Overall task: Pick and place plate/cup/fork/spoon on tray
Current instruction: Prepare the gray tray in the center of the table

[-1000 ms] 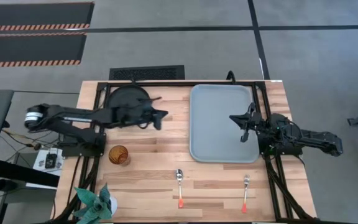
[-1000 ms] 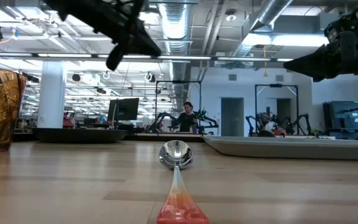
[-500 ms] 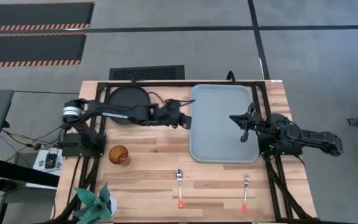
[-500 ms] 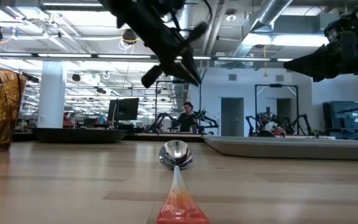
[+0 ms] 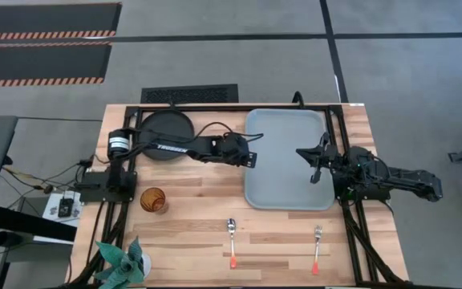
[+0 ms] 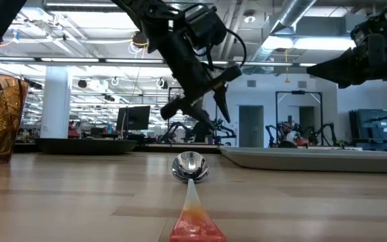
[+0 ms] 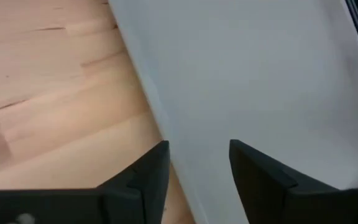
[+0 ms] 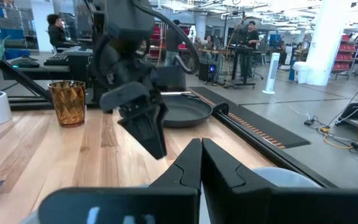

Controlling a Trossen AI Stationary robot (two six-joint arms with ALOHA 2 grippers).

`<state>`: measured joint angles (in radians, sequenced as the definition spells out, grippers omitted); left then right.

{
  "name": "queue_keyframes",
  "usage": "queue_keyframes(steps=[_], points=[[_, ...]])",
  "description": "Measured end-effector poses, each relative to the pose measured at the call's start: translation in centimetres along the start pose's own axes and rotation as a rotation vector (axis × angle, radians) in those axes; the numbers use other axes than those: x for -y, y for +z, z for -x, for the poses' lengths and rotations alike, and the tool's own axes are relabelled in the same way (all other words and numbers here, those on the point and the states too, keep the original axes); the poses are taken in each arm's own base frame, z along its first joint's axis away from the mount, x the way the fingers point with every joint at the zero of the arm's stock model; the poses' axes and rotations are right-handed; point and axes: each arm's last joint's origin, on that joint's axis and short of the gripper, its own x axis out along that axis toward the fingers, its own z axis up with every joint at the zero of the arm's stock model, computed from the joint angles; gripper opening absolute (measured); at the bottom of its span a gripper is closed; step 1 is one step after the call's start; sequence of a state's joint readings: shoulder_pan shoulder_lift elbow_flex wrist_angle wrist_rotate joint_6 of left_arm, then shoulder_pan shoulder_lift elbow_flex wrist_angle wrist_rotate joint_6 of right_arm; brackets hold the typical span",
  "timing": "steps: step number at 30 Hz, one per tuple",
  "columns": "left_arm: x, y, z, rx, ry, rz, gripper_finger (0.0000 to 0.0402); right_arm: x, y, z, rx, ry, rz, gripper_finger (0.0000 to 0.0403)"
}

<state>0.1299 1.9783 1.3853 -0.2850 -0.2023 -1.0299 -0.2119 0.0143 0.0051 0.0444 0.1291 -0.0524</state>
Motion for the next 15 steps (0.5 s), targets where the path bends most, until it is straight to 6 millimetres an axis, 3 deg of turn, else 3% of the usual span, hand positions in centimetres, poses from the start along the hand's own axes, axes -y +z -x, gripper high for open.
queue_keyframes(steps=[15], points=[[-1.4, -1.1, -4.4, -0.014, 0.03, 0.062, 0.0162, 0.0, 0.0, 0.0, 0.001, 0.0, 0.0, 0.0027]])
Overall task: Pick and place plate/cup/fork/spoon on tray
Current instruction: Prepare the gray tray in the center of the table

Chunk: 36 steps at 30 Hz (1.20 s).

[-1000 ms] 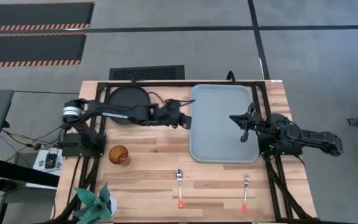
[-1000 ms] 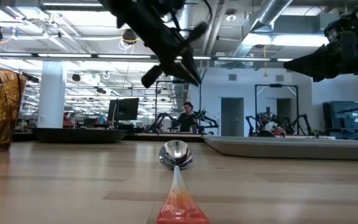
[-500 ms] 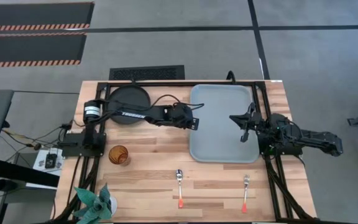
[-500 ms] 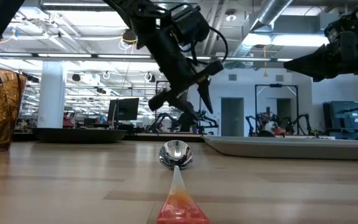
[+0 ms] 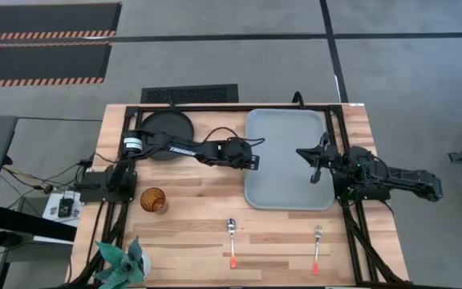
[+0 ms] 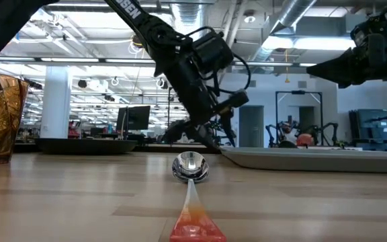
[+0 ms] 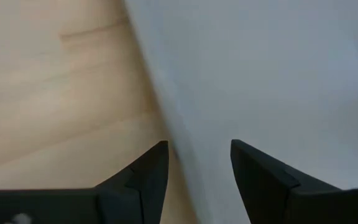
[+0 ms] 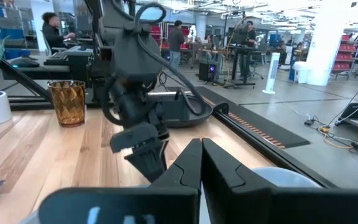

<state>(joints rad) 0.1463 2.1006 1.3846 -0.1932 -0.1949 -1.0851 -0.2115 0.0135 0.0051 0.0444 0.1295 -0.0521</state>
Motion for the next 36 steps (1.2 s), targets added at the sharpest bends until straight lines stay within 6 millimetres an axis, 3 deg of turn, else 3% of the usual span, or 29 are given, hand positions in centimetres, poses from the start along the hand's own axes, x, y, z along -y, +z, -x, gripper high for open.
queue_keyframes(steps=[6, 18, 23, 28, 36], points=[[-0.2, 0.4, 0.0, 0.025, 0.012, -0.016, 0.0141, 0.0, 0.0, 0.0, -0.001, 0.0, 0.0, 0.0029], [-1.1, 1.7, 0.0, 0.014, 0.043, -0.108, 0.0005, 0.0, 0.0, 0.0, 0.0, 0.0, 0.0, 0.0029], [-2.2, 3.2, 0.3, 0.024, 0.101, -0.157, 0.0005, 0.0, 0.0, 0.0, 0.0, 0.0, 0.0, 0.0028], [-2.1, 4.5, 1.0, -0.032, 0.018, -0.107, 0.0004, 0.0, 0.0, 0.0, 0.0, 0.0, 0.0, 0.0027], [-1.2, 3.4, 1.0, -0.078, -0.047, -0.038, 0.0083, 0.0, 0.0, 0.0, -0.001, 0.0, 0.0, 0.0028]])
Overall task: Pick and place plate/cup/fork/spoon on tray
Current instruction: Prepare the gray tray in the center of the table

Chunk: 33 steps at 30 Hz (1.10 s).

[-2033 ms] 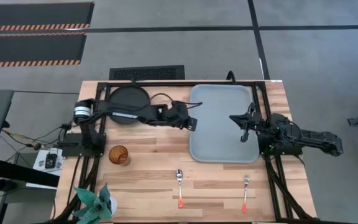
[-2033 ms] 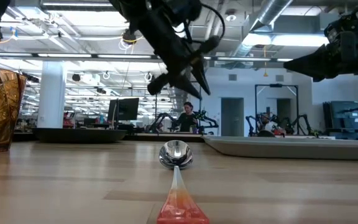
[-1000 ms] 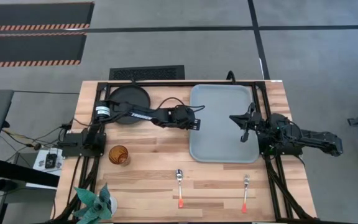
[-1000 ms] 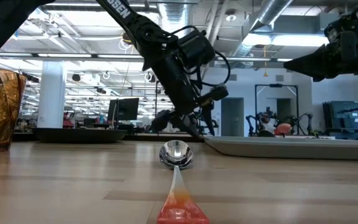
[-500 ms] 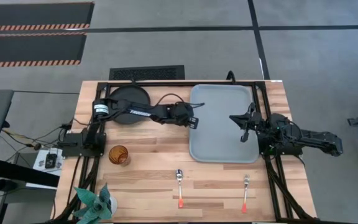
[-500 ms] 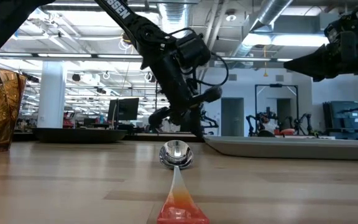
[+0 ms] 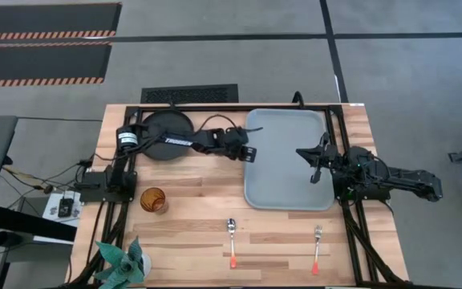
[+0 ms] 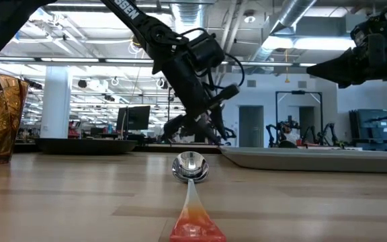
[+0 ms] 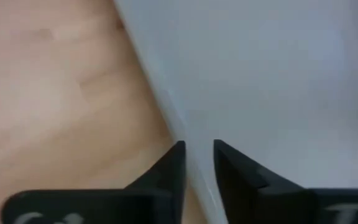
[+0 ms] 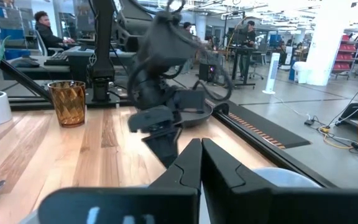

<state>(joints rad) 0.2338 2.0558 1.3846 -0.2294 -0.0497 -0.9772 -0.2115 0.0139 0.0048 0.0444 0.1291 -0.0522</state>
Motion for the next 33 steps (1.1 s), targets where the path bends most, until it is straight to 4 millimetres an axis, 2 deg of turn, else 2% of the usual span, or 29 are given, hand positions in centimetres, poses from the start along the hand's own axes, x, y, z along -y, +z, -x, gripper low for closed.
queue_keyframes(steps=[5, 9, 20, 27, 33], points=[[0.1, -0.4, -0.2, 0.016, 0.017, 0.031, 0.014, 0.0, 0.0, 0.0, 0.0, 0.0, 0.0, 0.0027], [0.1, -0.6, -0.2, 0.067, 0.055, 0.02, 0.0158, 0.0, 0.0, 0.0, 0.0, 0.0, 0.0, 0.0029], [0.3, -0.3, -0.4, 0.06, 0.008, 0.03, 0.0135, 0.0, 0.0, 0.0, 0.0, 0.0, 0.0, 0.0028], [-0.3, -1.4, -3.1, 0.01, -0.014, 0.086, 0.0135, 0.0, 0.0, 0.0, 0.001, 0.001, 0.0, 0.0028], [0.0, -1.7, -3.5, 0.043, -0.027, 0.051, 0.0121, 0.0, 0.0, 0.0, 0.001, 0.001, 0.0, 0.0028]])
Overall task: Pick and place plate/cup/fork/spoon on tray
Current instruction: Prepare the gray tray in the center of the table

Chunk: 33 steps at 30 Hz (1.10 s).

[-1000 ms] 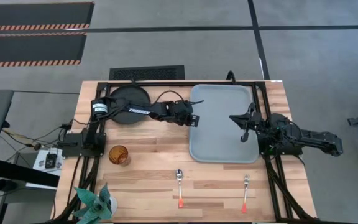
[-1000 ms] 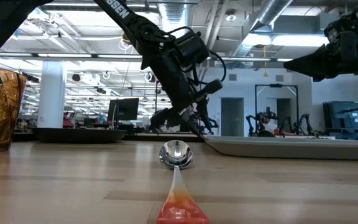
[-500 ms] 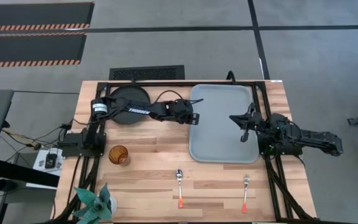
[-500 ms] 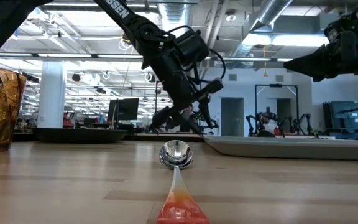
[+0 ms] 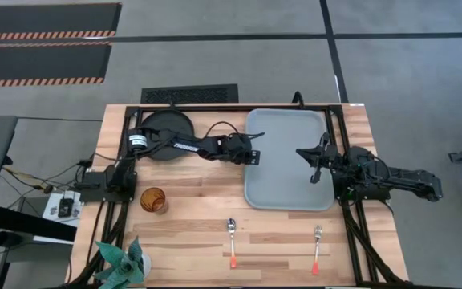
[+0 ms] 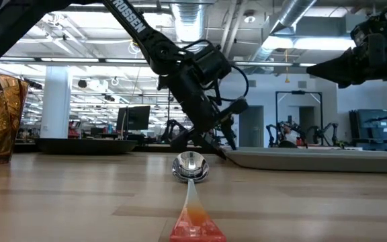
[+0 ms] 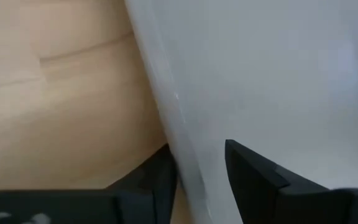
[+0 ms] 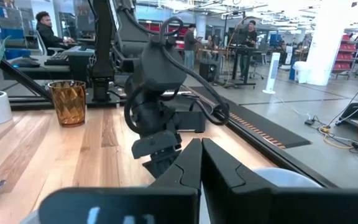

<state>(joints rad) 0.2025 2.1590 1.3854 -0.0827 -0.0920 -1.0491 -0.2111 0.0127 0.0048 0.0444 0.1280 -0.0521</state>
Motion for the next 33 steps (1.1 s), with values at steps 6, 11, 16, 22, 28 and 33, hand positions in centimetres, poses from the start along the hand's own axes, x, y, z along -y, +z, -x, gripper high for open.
queue_keyframes(steps=[6, 11, 16, 22, 28, 33], points=[[-0.6, 1.0, 0.1, -0.014, -0.002, -0.072, 0.0043, 0.0, 0.0, 0.0, 0.0, 0.0, 0.0, 0.0028], [-1.3, 2.3, 0.1, -0.034, -0.018, -0.11, 0.0018, 0.0, 0.0, 0.0, 0.0, 0.0, 0.0, 0.0027], [-2.6, 3.8, 0.3, -0.073, 0.001, -0.188, 0.0027, 0.0, 0.0, 0.0, 0.0, 0.0, 0.0, 0.0029], [-4.3, 6.0, 1.2, -0.095, 0.041, -0.242, 0.0018, 0.0, 0.0, 0.0, 0.0, 0.0, 0.0, 0.0027], [-4.7, 6.0, 1.3, -0.141, 0.055, -0.296, 0.0023, 0.0, 0.0, 0.0, 0.0, 0.0, 0.0, 0.0029], [-4.6, 6.1, 2.0, -0.176, 0.037, -0.318, 0.0019, 0.0, 0.0, 0.0, 0.0, -0.001, 0.0, 0.0028]])
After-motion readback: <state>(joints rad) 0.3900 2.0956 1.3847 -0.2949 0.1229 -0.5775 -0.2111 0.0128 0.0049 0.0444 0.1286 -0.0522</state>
